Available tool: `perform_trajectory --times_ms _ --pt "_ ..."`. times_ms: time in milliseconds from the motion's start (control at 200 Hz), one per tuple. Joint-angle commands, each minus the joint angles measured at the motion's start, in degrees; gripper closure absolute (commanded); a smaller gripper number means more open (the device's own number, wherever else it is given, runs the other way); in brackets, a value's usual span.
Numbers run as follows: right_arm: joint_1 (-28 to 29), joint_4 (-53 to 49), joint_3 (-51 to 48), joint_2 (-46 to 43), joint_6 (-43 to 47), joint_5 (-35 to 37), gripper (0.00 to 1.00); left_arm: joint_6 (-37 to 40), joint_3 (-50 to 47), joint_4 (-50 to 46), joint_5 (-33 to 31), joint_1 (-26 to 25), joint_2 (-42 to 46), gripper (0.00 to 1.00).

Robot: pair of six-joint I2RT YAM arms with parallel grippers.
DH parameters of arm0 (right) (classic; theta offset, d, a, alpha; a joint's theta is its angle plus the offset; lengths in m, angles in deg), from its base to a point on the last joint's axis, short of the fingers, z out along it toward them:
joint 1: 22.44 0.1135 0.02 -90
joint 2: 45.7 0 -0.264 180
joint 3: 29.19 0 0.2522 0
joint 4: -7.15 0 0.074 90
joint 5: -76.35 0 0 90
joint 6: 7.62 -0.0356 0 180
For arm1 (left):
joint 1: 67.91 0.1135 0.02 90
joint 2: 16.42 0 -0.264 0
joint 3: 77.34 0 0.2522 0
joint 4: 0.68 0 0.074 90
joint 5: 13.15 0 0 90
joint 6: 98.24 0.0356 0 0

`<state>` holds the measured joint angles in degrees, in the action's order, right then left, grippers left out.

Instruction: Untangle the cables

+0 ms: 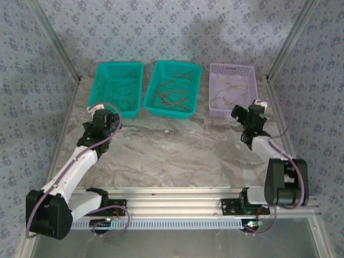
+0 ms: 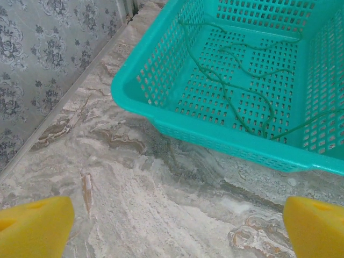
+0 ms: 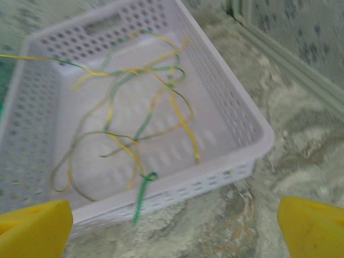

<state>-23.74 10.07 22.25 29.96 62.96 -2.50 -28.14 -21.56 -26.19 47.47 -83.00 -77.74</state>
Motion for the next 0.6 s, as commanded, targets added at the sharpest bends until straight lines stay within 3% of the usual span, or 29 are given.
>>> perform_trajectory --times_ms 0,185,420,500,595 --pt "0.12 0.33 -1.93 -3.31 4.84 0.67 0.00 1.33 -0.14 1.18 -0.83 0.24 -0.87 0.00" --pt "-0.74 17.44 -14.72 -5.59 12.67 -2.76 0.00 3.15 -1.07 1.83 -1.14 0.24 -2.20 0.00" --pt "-1.55 16.80 -15.65 -4.45 16.73 -7.07 0.00 6.81 -2.49 4.06 -1.47 0.19 -4.27 0.00" --pt "-1.72 25.12 -18.84 -0.20 16.25 -6.25 0.00 8.78 -3.70 6.09 -1.75 0.32 -4.20 0.00" --pt "-2.40 26.63 -17.31 2.91 18.64 -9.71 0.00 10.59 -4.89 8.36 -1.33 0.89 -4.52 0.00"
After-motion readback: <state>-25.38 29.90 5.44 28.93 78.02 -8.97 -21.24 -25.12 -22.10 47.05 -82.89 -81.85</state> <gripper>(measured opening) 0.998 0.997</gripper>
